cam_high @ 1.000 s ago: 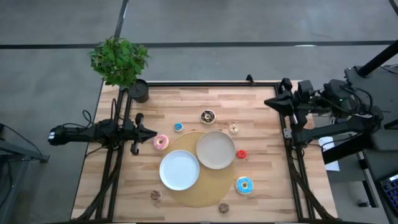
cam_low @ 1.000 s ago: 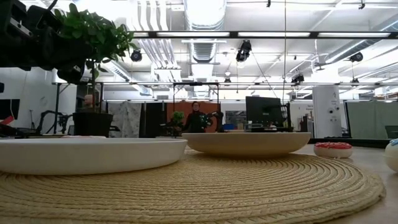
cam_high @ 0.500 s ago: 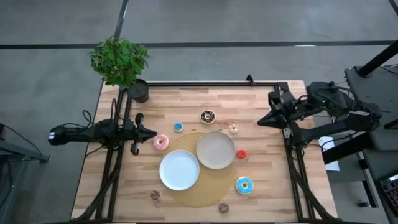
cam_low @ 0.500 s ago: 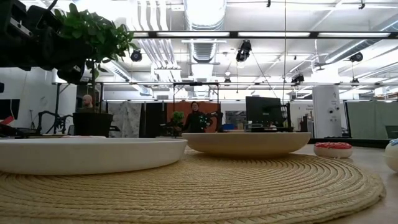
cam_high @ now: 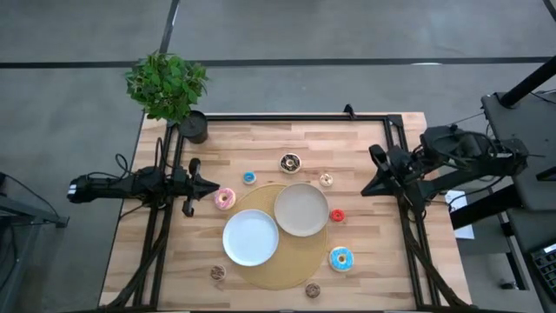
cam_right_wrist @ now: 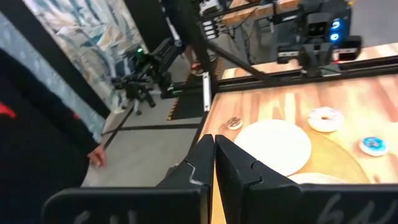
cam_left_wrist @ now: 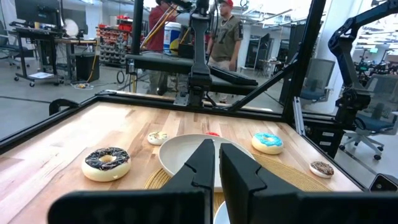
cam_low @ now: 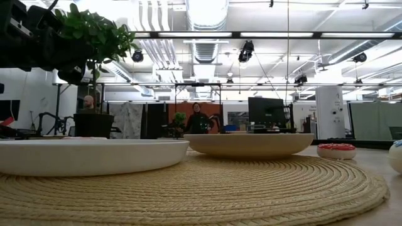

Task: Pick & Place donuts
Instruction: Put the large blue donut on the gray plate

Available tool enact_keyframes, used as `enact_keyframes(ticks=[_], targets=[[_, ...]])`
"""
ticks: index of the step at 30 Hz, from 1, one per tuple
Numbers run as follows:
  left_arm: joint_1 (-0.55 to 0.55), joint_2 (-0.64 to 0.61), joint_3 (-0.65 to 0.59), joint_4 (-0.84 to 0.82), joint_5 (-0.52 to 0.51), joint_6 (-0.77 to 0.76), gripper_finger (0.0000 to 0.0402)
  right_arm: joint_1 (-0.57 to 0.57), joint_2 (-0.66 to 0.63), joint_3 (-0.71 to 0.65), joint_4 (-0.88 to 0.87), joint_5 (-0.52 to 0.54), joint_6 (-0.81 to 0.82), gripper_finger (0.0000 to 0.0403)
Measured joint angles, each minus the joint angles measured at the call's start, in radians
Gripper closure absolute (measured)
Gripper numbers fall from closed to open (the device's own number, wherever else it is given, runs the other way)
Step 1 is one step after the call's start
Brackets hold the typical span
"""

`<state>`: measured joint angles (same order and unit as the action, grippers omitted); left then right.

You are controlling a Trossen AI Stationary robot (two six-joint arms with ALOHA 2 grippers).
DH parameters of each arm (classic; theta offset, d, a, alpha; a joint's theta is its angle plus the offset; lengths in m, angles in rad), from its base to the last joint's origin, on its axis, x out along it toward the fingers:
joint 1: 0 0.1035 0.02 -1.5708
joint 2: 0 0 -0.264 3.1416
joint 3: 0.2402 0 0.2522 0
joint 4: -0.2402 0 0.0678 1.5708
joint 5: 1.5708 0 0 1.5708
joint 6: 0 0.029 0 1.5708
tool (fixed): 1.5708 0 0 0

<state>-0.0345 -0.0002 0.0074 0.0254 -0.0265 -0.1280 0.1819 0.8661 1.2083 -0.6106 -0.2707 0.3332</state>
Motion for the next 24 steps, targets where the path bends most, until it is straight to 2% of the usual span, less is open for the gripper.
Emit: enact_keyframes(ticks=[11,24], targets=[[0.0,0.0,0.0,0.0,0.0,0.0,0.0402,0.135,0.078,-0.001,-0.043,0.0,0.064,0.0394],[0.0,0.0,0.0,0.0,0.0,0.0,0.0402,0.208,0.192,-0.001,-0.157,0.001,0.124,0.0394]])
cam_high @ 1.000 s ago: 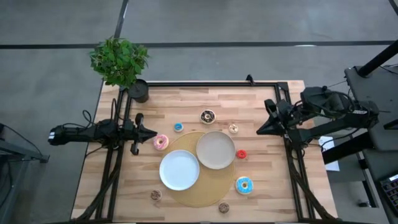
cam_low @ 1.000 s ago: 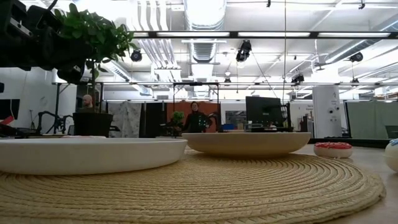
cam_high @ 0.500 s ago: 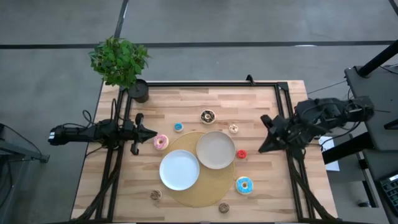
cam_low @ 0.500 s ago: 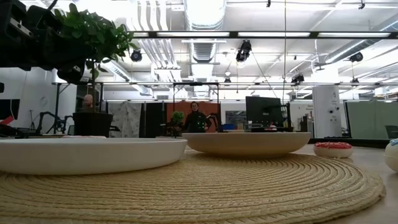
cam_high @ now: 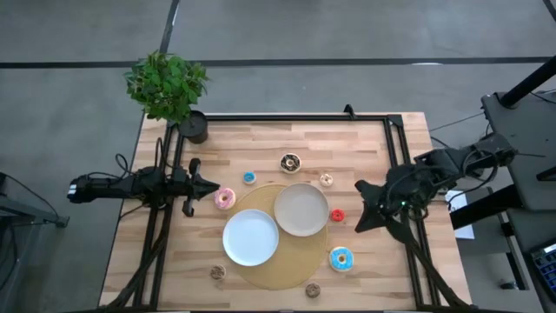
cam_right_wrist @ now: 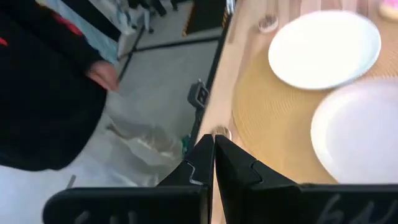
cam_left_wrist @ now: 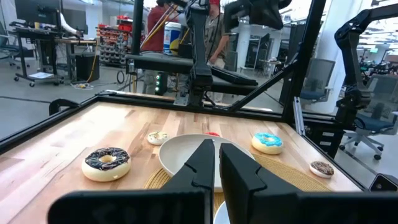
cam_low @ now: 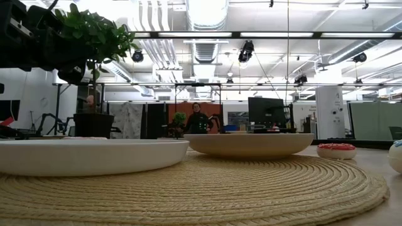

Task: Pick & Place donuts
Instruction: Put the large blue donut on the gray plate

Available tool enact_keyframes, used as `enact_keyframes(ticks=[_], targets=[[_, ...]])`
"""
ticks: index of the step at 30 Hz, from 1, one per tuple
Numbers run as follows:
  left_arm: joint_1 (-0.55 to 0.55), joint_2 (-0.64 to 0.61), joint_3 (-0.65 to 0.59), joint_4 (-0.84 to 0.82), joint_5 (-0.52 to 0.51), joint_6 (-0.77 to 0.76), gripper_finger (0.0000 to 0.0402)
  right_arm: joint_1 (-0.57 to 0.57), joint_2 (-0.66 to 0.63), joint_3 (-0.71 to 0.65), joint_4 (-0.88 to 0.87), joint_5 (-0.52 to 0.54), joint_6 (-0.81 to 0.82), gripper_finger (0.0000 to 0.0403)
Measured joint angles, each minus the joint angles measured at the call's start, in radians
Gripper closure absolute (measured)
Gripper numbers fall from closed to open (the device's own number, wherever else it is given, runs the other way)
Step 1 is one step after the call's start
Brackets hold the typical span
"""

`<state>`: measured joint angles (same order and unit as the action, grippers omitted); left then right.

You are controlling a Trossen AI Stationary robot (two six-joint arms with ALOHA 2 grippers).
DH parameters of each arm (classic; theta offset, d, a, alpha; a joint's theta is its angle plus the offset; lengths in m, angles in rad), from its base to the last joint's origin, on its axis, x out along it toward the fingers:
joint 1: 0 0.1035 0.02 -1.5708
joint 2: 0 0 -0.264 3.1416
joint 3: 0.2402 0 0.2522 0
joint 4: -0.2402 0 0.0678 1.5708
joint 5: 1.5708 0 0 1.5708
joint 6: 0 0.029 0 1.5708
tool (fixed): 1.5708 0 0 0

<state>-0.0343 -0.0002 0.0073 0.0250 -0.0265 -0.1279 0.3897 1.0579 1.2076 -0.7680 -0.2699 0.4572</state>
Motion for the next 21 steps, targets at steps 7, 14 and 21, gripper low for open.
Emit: enact_keyframes(ticks=[7,14,21], targets=[[0.0,0.0,0.0,0.0,0.0,0.0,0.0402,0.001,0.061,0.0,-0.058,0.0,-0.001,0.0394],[0.0,0.0,0.0,0.0,0.0,0.0,0.0402,0.001,0.119,0.0,-0.111,0.006,0.003,0.0394],[0.0,0.0,0.0,0.0,0.0,0.0,0.0402,0.002,0.153,0.0,-0.159,0.01,0.021,0.0394]])
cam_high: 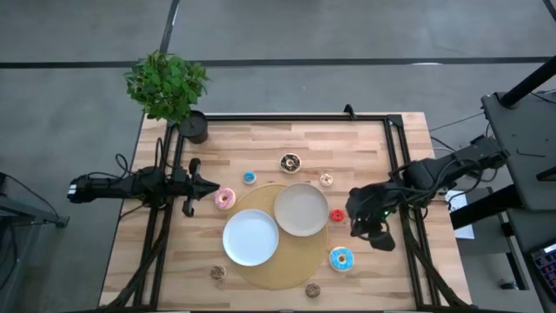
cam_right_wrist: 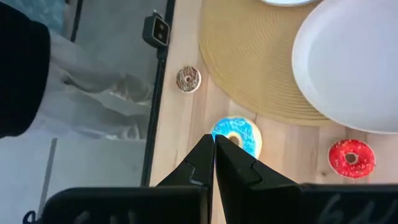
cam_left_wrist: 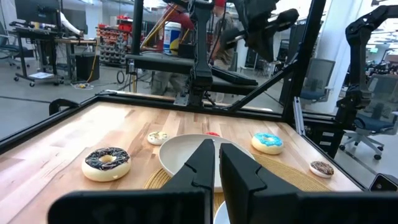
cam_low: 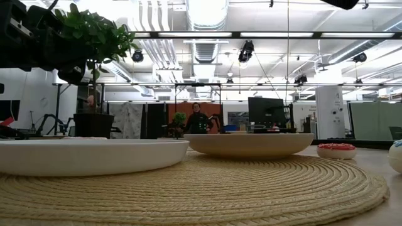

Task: Pick & Place donuts
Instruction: Put the large blue donut on the gray plate

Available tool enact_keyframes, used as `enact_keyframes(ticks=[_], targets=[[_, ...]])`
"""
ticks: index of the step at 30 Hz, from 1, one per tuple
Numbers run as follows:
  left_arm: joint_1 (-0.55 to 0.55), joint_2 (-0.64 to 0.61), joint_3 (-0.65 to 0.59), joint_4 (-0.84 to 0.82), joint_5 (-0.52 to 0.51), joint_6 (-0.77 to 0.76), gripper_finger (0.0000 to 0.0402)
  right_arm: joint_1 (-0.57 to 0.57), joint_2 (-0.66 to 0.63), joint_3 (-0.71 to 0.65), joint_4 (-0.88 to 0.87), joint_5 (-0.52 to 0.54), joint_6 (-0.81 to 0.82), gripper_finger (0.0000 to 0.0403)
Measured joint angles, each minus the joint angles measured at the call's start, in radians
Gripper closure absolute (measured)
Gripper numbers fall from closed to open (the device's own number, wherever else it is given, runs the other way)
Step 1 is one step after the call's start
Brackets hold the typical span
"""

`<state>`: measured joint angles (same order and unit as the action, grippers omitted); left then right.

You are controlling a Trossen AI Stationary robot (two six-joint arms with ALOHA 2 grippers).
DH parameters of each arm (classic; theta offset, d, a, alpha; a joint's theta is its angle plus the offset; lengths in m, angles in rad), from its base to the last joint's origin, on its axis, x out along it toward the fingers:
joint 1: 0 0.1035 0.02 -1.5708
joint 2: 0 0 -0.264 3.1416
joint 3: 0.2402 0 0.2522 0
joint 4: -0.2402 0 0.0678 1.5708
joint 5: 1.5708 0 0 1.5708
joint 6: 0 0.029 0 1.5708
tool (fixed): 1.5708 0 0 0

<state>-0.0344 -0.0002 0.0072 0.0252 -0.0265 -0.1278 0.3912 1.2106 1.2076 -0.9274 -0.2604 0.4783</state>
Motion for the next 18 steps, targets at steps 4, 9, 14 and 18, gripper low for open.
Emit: enact_keyframes(ticks=[4,9,14,18], targets=[[0.0,0.0,0.0,0.0,0.0,0.0,0.0402,0.033,0.004,0.0,-0.012,0.058,-0.006,0.0394],[0.0,0.0,0.0,0.0,0.0,0.0,0.0402,0.096,0.004,0.0,-0.012,0.249,-0.007,0.0394],[0.0,0.0,0.0,0.0,0.0,0.0,0.0402,0.139,0.004,-0.002,-0.015,0.345,0.031,0.0394],[0.0,0.0,0.0,0.0,0.0,0.0,0.0402,0.152,0.021,-0.002,-0.024,0.35,0.048,0.0394]])
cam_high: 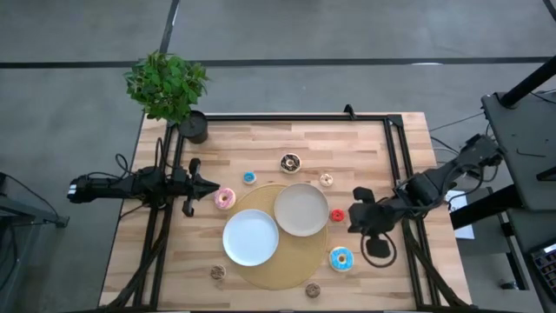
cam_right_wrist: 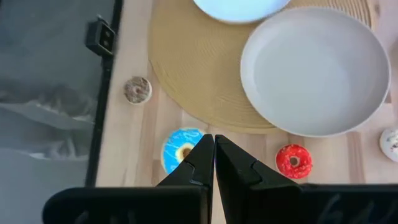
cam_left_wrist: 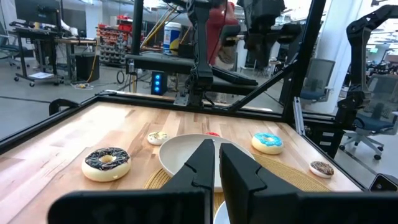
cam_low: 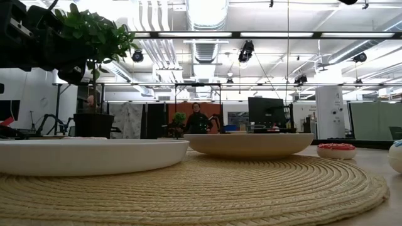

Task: Pick & Place donuts
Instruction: Put the large blue donut on the gray plate

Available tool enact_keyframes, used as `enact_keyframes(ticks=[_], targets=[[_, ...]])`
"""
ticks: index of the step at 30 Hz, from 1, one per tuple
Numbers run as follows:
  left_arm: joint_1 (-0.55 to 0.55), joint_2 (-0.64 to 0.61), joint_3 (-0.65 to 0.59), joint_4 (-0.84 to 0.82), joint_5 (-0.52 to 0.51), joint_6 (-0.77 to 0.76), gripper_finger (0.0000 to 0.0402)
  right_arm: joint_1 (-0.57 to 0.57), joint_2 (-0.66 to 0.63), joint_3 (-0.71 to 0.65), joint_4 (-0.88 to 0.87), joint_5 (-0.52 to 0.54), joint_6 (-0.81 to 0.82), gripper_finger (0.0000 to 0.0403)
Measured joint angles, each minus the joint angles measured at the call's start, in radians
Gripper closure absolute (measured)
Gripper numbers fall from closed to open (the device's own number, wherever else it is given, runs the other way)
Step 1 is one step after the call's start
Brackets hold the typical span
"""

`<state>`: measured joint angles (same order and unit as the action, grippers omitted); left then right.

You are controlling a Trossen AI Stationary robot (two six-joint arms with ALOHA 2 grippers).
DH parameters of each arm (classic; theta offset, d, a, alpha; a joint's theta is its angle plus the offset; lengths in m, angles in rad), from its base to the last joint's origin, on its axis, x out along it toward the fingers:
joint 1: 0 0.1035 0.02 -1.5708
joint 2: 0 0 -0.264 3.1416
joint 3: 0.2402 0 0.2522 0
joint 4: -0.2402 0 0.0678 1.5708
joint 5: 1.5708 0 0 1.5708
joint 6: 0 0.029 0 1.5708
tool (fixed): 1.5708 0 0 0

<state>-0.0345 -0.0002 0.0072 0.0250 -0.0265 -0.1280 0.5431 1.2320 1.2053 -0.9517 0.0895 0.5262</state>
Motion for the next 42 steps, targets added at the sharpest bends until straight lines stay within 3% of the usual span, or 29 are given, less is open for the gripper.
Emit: enact_keyframes(ticks=[12,23,38,42], targets=[[0.0,0.0,0.0,0.0,0.0,0.0,0.0402,0.022,0.093,-0.002,-0.013,0.045,-0.008,0.0394],[0.0,0.0,0.0,0.0,0.0,0.0,0.0402,0.122,0.062,-0.029,-0.01,0.045,-0.078,0.0394],[0.0,0.0,0.0,0.0,0.0,0.0,0.0402,0.173,0.093,-0.066,-0.01,0.041,0.002,0.0394],[0.0,0.0,0.0,0.0,0.0,0.0,0.0402,0.173,0.127,-0.066,-0.008,0.042,0.092,0.0394]])
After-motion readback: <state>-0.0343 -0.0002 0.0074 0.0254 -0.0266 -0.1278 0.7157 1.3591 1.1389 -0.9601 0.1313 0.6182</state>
